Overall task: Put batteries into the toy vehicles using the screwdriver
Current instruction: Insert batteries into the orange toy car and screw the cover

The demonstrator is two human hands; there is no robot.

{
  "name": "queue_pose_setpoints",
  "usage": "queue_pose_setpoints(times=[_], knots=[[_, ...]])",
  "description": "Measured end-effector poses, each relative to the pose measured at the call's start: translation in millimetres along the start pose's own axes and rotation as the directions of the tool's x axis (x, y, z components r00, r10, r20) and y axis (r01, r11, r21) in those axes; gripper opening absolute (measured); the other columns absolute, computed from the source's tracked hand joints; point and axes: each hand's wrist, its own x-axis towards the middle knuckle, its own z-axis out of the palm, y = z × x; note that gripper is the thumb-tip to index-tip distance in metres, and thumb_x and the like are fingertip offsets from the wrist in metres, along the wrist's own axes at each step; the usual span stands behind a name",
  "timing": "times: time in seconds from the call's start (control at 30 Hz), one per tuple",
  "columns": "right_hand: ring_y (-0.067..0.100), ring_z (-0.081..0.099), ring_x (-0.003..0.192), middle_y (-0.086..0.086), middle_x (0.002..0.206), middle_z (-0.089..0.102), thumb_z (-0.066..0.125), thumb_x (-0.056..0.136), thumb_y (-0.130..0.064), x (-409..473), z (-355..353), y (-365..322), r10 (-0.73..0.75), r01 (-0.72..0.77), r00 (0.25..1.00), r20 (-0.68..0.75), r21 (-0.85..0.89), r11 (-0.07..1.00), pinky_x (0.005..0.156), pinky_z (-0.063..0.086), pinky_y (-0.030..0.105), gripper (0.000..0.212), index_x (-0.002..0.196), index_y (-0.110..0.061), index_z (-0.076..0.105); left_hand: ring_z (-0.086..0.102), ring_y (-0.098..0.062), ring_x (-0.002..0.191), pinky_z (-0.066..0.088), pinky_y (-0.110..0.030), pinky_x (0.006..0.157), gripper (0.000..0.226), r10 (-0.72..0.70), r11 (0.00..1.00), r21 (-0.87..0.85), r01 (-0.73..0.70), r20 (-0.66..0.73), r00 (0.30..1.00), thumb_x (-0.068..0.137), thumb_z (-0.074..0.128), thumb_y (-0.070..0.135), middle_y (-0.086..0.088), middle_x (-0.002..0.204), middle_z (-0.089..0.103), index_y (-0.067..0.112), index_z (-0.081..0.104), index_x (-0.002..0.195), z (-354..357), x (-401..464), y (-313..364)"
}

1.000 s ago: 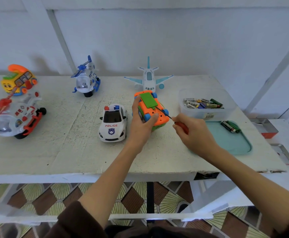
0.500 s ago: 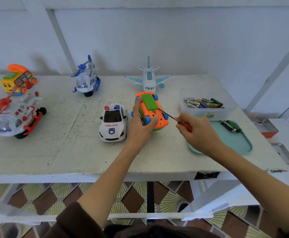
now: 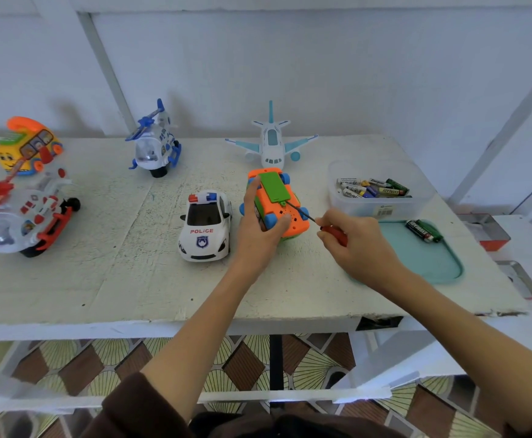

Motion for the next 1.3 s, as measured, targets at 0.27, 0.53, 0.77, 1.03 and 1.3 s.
queue_pose_setpoints(times=[0.27, 0.53, 0.77, 1.03, 1.3], knots=[[0.026, 0.057, 0.056, -0.009, 0.064, 0.061, 0.062, 0.085, -0.010, 1.4, -13.4, 1.3, 0.111, -0.112, 0.994, 0.013, 0.067, 0.991, 0.059, 0.047, 0.035, 0.007, 0.091, -0.010, 0.065, 0.054, 0.005, 0.109, 0.051, -0.021, 0.088, 0.077, 0.103, 0.983, 0.153, -0.104, 0.017, 0.995, 0.084, 0.065, 0.015, 0.026, 0.121, 0.040, 0.028, 0.022, 0.147, -6.6, 4.7, -2.6], [0.024, 0.065, 0.072, 0.004, 0.072, 0.068, 0.065, 0.082, -0.013, 0.5, -21.9, 2.5, 0.136, -0.144, 0.988, 0.077, 0.104, 0.984, 0.073, 0.054, 0.042, 0.009, 0.091, -0.016, 0.067, 0.046, -0.020, 0.119, 0.049, -0.044, 0.098, 0.075, 0.181, 0.923, 0.334, -0.190, 0.058, 0.982, 0.076, 0.060, 0.044, -0.007, 0.133, 0.039, 0.044, 0.023, 0.142, -8.7, 5.3, -0.9], [0.019, 0.065, 0.073, 0.004, 0.079, 0.069, 0.065, 0.082, -0.015, 0.0, -24.0, 7.2, 0.130, -0.139, 0.986, 0.108, 0.085, 0.987, 0.075, 0.054, 0.043, 0.009, 0.085, -0.024, 0.064, 0.047, -0.018, 0.118, 0.049, -0.035, 0.096, 0.073, 0.197, 0.920, 0.333, -0.209, 0.068, 0.978, 0.077, 0.059, 0.043, -0.006, 0.132, 0.040, 0.047, 0.020, 0.138, -8.5, 6.0, -2.4], [0.018, 0.050, 0.053, 0.002, 0.072, 0.065, 0.056, 0.088, -0.012, 8.1, -46.9, 6.4, 0.126, -0.143, 0.958, 0.257, 0.051, 0.988, 0.057, 0.044, 0.030, 0.018, 0.090, -0.025, 0.069, 0.038, 0.000, 0.101, 0.028, 0.002, 0.081, 0.071, 0.236, 0.833, 0.459, -0.310, 0.213, 0.948, 0.088, 0.066, 0.015, -0.001, 0.126, 0.029, 0.048, 0.022, 0.133, -17.8, 7.8, -11.1], [0.007, 0.050, 0.051, -0.004, 0.073, 0.060, 0.076, 0.074, -0.014, 5.8, -53.3, 11.2, 0.224, -0.252, 0.966, 0.132, 0.270, 0.929, 0.049, 0.043, 0.014, 0.025, 0.093, -0.027, 0.066, 0.038, 0.002, 0.104, 0.028, 0.002, 0.081, 0.071, 0.249, 0.830, 0.444, -0.339, 0.250, 0.936, 0.089, 0.065, 0.015, 0.001, 0.127, 0.027, 0.055, 0.021, 0.128, -18.0, 8.9, -6.1]])
